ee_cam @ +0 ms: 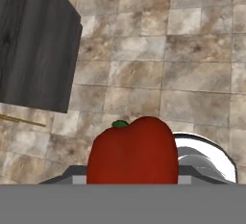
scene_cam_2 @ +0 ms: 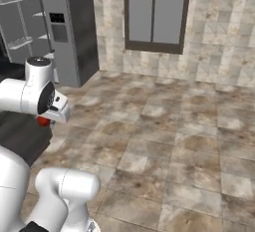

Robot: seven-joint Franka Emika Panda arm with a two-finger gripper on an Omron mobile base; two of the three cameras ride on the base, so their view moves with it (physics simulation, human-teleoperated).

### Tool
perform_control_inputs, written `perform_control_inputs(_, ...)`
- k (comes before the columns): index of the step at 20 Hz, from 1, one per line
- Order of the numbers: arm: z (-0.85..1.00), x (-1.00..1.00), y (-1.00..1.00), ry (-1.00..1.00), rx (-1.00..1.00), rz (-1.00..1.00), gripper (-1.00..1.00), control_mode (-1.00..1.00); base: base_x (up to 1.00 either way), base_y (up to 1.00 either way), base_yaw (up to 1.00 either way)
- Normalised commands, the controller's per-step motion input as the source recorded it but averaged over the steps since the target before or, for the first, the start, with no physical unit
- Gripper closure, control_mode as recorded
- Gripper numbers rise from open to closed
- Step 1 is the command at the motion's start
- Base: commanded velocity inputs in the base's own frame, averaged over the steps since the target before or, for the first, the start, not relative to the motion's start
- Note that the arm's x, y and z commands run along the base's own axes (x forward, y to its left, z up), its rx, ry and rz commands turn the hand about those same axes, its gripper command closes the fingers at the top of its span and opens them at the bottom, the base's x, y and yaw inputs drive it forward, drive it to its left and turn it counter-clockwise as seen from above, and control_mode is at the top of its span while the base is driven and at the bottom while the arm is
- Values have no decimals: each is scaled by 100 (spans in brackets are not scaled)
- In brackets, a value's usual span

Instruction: Take the cheese, fish, and bell pepper from the fridge and place them on the plate on the dining counter to create an appetizer plate.

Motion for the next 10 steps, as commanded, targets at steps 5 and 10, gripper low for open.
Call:
perform_control_inputs(5,0,0,0,0,0,0,100,100,-100,100,-4)
perform_control_inputs(10,0,0,0,0,0,0,100,100,-95,100,-10)
